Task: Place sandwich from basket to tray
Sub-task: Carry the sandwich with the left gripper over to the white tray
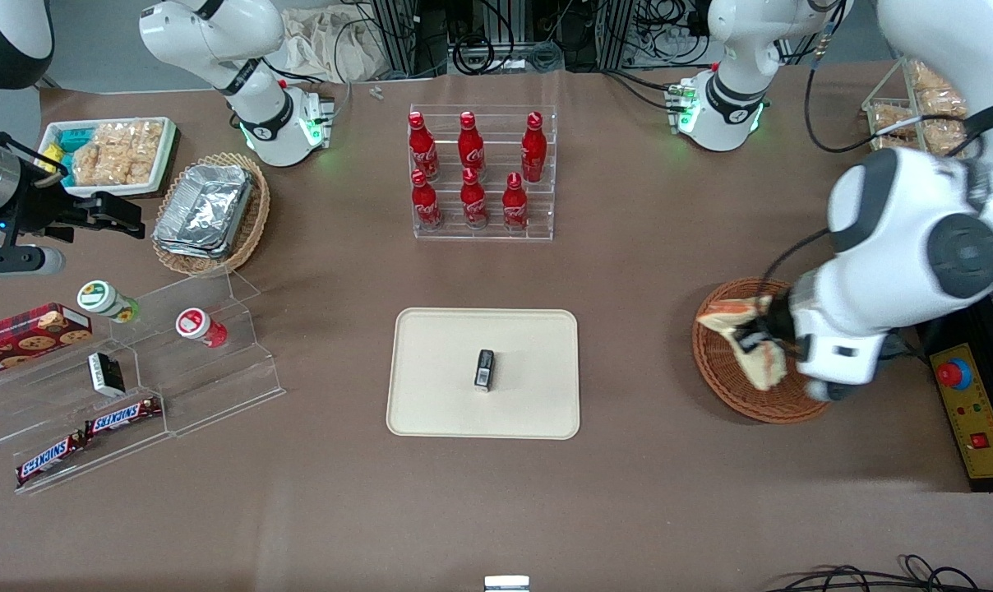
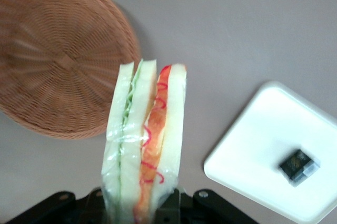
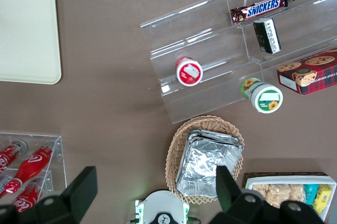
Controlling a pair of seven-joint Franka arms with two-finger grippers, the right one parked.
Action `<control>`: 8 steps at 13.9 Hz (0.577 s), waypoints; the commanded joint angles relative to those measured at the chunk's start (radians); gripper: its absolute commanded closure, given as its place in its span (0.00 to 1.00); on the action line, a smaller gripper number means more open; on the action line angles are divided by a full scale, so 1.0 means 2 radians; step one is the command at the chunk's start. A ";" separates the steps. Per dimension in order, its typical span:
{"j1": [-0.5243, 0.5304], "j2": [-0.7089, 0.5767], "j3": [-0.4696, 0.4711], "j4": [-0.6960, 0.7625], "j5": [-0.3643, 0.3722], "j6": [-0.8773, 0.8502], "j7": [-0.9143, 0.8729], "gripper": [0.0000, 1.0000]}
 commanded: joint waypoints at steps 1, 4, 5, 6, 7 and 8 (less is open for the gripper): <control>-0.043 0.072 -0.001 0.043 -0.002 0.005 0.049 1.00; -0.088 0.129 0.001 0.044 0.030 0.052 0.049 1.00; -0.100 0.150 0.001 0.044 0.052 0.065 0.047 1.00; -0.113 0.167 0.001 0.044 0.063 0.079 0.045 1.00; -0.123 0.185 0.002 0.044 0.066 0.094 0.046 1.00; -0.127 0.198 0.002 0.044 0.066 0.105 0.047 1.00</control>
